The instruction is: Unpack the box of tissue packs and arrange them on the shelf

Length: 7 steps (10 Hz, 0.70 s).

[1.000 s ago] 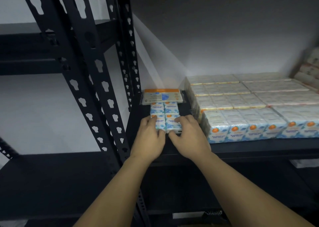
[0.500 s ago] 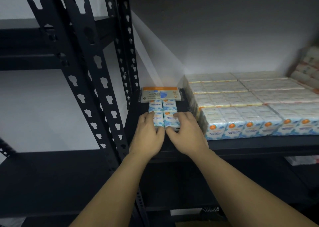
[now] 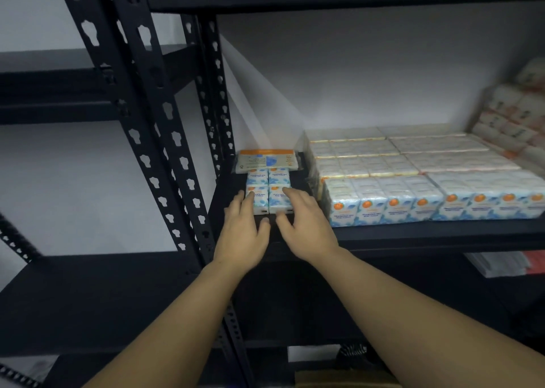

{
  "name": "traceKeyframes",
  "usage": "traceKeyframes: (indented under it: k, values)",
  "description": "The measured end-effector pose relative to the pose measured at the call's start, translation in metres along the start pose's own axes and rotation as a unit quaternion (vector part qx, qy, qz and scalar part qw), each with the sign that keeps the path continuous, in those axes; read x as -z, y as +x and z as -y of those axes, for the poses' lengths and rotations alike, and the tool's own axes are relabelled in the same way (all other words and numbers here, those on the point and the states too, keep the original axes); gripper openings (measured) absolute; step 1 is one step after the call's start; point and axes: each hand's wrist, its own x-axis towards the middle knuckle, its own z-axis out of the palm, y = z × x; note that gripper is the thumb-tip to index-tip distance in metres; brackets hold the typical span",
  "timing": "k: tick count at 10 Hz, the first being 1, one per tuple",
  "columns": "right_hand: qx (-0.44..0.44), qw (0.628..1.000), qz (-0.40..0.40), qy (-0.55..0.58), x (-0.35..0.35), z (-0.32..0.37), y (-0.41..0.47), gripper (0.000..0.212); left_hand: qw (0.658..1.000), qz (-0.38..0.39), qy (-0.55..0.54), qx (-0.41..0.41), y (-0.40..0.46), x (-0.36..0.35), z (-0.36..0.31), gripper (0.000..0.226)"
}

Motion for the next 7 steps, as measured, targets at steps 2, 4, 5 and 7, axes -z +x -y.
traceKeyframes:
  k: [2,4,5,7]
  values:
    - [0.034,0.999,0.010,0.009,0.035,0.014,-0.016,0.054,0.999,-0.015,0.028,0.018,-0.019,0.013,-0.025,0.067]
    - [0.046,0.999,0.017,0.007,0.100,0.007,-0.044,0.054,0.997,0.003,0.071,0.026,-0.042,0.021,-0.072,0.069]
    - [0.036,0.999,0.020,-0.015,0.139,-0.011,-0.067,0.053,0.994,0.022,0.099,0.030,-0.059,0.021,-0.098,0.071]
    - [0.004,0.997,0.036,-0.068,0.220,-0.055,-0.118,0.058,0.988,0.039,0.149,0.018,-0.095,0.021,-0.152,0.072]
